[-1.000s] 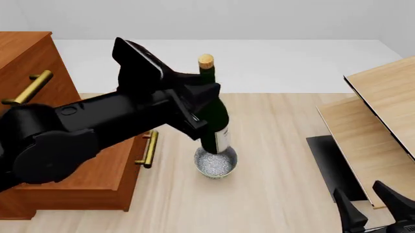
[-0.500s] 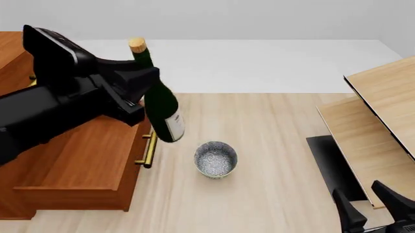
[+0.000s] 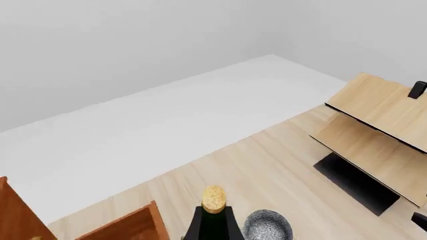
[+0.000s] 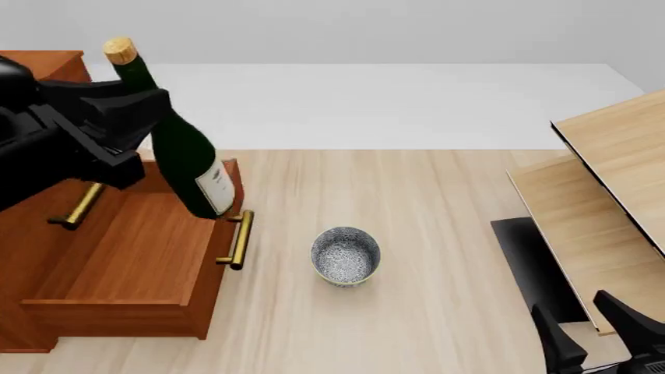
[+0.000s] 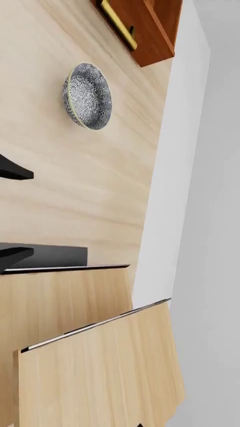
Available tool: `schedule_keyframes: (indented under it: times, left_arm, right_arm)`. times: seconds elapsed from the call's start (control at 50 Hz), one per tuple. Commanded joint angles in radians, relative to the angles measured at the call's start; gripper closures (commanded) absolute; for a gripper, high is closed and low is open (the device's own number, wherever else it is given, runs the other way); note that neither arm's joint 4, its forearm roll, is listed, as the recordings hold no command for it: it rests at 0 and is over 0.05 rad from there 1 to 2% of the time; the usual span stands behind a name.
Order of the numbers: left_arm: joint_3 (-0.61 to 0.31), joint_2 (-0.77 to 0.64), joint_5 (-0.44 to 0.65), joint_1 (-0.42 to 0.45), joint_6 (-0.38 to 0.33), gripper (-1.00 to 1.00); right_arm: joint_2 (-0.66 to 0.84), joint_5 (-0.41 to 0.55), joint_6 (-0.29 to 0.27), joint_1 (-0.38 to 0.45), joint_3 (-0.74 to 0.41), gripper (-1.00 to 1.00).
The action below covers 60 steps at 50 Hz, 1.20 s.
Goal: Put the wine bottle in the bottom drawer of the cabinet.
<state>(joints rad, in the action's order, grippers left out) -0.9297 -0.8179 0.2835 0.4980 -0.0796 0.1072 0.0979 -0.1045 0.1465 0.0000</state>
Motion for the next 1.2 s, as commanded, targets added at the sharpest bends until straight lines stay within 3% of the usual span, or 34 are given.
schedule_keyframes:
  times: [0.02, 0.16, 0.2, 0.24, 0.28, 0.32, 0.46, 0.68, 0.94, 0.98, 1.2]
  left_arm:
    - [-0.058, 0.056, 0.117, -0.099, -0.004, 1.00]
    - [-0.084, 0.069, 0.187, -0.166, -0.018, 1.00]
    - [-0.102, 0.069, 0.218, -0.186, 0.007, 1.00]
    - [-0.098, 0.061, 0.239, -0.208, -0.032, 1.00]
    - [-0.109, 0.049, 0.271, -0.218, -0.004, 1.00]
    - [-0.123, 0.052, 0.284, -0.234, -0.035, 1.00]
    - [-0.152, 0.007, 0.341, -0.240, 0.041, 1.00]
    - [-0.131, -0.012, 0.342, -0.250, 0.077, 1.00]
    - [-0.086, -0.018, 0.300, -0.287, 0.026, 1.00]
    - [-0.082, -0.027, 0.301, -0.281, 0.051, 1.00]
    - [-0.072, -0.040, 0.289, -0.313, 0.047, 1.00]
  right_arm:
    - [0.009, -0.009, 0.003, 0.004, 0.000, -1.00]
    - [0.011, -0.010, -0.001, 0.003, 0.000, -1.00]
    - [0.009, -0.007, -0.001, 0.003, 0.000, -1.00]
    - [0.003, -0.002, -0.004, 0.002, 0.000, -1.00]
    - [0.006, -0.006, -0.003, 0.002, 0.000, -1.00]
    - [0.010, -0.009, -0.003, 0.002, 0.000, -1.00]
    - [0.005, -0.004, -0.006, 0.007, 0.000, -1.00]
    - [0.005, -0.001, -0.003, 0.006, 0.000, -1.00]
    - [0.011, -0.006, -0.006, 0.005, 0.000, -1.00]
    - [0.010, -0.005, -0.004, 0.006, 0.000, -1.00]
    - [0.038, -0.028, -0.006, 0.006, 0.000, -1.00]
